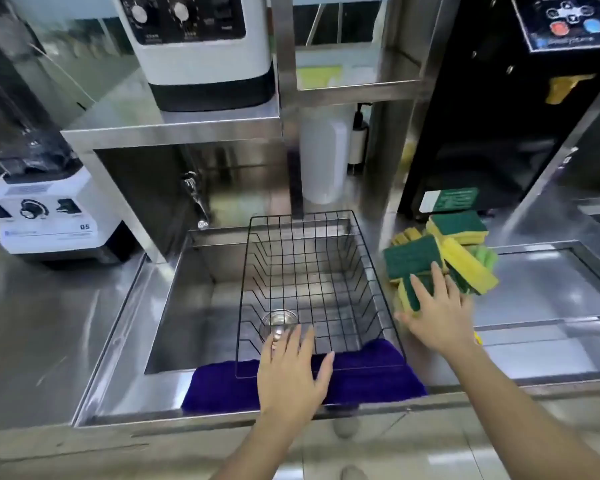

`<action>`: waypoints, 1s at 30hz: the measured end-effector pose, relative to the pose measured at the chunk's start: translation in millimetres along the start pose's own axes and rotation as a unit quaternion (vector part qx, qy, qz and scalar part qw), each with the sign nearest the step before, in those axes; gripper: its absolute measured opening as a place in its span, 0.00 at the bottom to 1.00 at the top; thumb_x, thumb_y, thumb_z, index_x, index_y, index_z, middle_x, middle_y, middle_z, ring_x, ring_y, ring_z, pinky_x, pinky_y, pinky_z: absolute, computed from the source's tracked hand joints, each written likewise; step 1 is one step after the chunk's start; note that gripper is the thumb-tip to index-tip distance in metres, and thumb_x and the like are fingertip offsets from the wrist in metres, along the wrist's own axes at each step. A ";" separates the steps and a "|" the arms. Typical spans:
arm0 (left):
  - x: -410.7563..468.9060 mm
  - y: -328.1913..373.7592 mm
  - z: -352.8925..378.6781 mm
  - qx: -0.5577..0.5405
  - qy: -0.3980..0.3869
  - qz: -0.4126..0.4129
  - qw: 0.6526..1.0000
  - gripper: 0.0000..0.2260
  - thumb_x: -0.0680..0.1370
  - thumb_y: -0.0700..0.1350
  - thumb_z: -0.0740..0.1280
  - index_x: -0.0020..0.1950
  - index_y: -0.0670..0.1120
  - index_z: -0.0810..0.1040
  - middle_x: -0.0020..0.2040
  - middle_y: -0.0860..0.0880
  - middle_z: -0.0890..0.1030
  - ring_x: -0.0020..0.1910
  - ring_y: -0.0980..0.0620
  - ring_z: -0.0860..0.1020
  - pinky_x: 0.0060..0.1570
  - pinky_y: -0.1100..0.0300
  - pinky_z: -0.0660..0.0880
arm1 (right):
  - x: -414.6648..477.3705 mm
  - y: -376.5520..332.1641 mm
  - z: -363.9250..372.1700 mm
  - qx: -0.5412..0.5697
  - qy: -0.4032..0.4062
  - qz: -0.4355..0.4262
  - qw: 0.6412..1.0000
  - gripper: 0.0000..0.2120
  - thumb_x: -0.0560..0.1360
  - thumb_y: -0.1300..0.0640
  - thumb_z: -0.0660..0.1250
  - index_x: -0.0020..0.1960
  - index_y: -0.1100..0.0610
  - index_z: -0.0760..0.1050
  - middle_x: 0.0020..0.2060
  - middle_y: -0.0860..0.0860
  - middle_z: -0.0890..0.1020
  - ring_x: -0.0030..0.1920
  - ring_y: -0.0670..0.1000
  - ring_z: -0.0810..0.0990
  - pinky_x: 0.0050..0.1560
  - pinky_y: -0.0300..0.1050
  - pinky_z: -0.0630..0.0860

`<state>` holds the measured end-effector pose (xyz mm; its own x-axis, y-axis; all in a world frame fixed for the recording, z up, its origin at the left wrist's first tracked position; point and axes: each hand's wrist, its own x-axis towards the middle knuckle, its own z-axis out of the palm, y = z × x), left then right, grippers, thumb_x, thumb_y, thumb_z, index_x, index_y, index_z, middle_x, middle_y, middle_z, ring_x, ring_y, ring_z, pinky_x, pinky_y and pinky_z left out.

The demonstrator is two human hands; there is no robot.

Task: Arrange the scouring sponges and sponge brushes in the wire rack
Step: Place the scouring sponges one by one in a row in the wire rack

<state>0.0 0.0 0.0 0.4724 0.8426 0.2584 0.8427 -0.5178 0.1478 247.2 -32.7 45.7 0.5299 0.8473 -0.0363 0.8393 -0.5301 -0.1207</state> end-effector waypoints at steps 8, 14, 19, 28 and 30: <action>-0.5 -0.2 -1.2 0.047 0.042 0.012 0.998 0.25 0.77 0.59 0.55 0.30 0.45 0.78 0.26 0.48 0.78 0.30 0.46 0.76 0.34 0.55 0.72 | 5.3 6.5 -3.6 -0.155 0.009 -0.040 0.987 0.37 0.66 0.62 0.70 0.72 0.53 0.62 0.76 0.58 0.58 0.63 0.63 0.71 0.56 0.56 0.70; -1.5 0.5 -0.5 0.040 0.049 0.010 0.998 0.25 0.77 0.59 0.55 0.30 0.45 0.78 0.26 0.48 0.77 0.29 0.46 0.75 0.33 0.54 0.72 | 8.4 23.2 7.6 -0.194 0.109 -0.084 0.971 0.17 0.52 0.70 0.76 0.40 0.64 0.79 0.39 0.60 0.82 0.34 0.62 0.77 0.41 0.53 0.68; -0.9 -1.2 -0.1 0.039 0.036 0.017 0.998 0.25 0.77 0.60 0.55 0.30 0.45 0.78 0.26 0.49 0.77 0.29 0.46 0.75 0.32 0.54 0.71 | 11.6 18.9 -0.8 -0.079 0.194 -0.083 0.974 0.02 0.65 0.64 0.68 0.36 0.63 0.76 0.33 0.58 0.80 0.35 0.60 0.78 0.44 0.51 0.59; 2.8 -17.8 -6.1 0.020 0.027 0.018 0.999 0.25 0.76 0.62 0.54 0.31 0.46 0.77 0.25 0.50 0.77 0.28 0.49 0.76 0.30 0.57 0.72 | 14.3 -54.6 -51.9 0.179 0.201 -0.073 0.960 0.09 0.73 0.59 0.66 0.44 0.66 0.75 0.41 0.60 0.79 0.42 0.59 0.75 0.51 0.50 0.61; 0.9 -25.2 -8.3 0.016 0.041 0.012 0.999 0.25 0.76 0.62 0.55 0.30 0.45 0.76 0.25 0.50 0.76 0.27 0.48 0.76 0.29 0.58 0.71 | 12.4 -77.8 -50.5 0.155 0.187 -0.123 0.962 0.09 0.73 0.58 0.66 0.43 0.65 0.74 0.39 0.59 0.77 0.39 0.57 0.73 0.49 0.51 0.65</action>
<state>-23.0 12.6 4.4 0.4719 0.8141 0.3385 0.8395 -0.5322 0.1095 194.6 17.3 104.8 0.3757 0.8435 0.3839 0.8990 -0.2311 -0.3719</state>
